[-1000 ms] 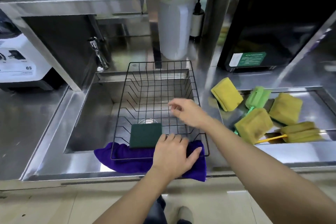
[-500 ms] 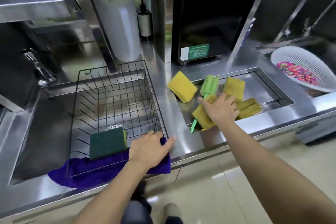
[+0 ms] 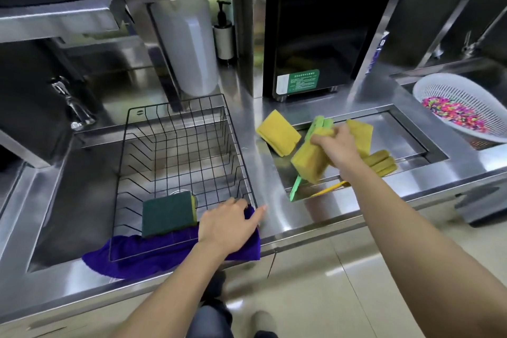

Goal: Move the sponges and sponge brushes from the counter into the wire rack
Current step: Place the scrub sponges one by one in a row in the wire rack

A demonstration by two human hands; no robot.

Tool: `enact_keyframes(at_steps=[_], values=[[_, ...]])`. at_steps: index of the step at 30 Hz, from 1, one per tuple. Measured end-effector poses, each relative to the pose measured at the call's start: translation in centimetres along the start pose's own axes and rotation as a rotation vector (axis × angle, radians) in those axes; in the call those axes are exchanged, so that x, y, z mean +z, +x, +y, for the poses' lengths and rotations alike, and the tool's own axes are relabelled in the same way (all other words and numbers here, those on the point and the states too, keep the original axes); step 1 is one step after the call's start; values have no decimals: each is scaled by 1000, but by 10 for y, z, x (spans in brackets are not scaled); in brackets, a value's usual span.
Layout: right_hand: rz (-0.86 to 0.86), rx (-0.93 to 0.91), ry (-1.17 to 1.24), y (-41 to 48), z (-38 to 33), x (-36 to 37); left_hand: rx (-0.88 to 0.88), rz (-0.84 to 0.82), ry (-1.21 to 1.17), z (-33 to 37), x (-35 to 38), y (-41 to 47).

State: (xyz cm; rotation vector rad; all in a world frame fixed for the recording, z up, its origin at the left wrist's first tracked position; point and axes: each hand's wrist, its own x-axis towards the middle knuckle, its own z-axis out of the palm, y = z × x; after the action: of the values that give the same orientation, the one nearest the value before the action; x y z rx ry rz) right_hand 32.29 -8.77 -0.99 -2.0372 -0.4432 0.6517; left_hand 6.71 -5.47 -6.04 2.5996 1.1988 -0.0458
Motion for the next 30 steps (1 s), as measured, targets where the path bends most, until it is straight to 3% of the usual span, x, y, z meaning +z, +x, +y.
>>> enact_keyframes(at_steps=[4, 12, 17, 23, 30], values=[[-127, -91, 246, -12, -34, -4, -5, -13, 3, 1, -2, -1], [-441, -13, 485, -34, -56, 39, -15, 121, -109, -7, -11, -12], [-555, -49, 458, -47, -60, 84, -90, 215, -142, -42, -19, -25], [-443, -11, 210, -52, -63, 135, -168, 243, -76, -78, -24, -41], [-523, -110, 43, -61, -66, 171, -171, 227, -7, -86, -21, -45]])
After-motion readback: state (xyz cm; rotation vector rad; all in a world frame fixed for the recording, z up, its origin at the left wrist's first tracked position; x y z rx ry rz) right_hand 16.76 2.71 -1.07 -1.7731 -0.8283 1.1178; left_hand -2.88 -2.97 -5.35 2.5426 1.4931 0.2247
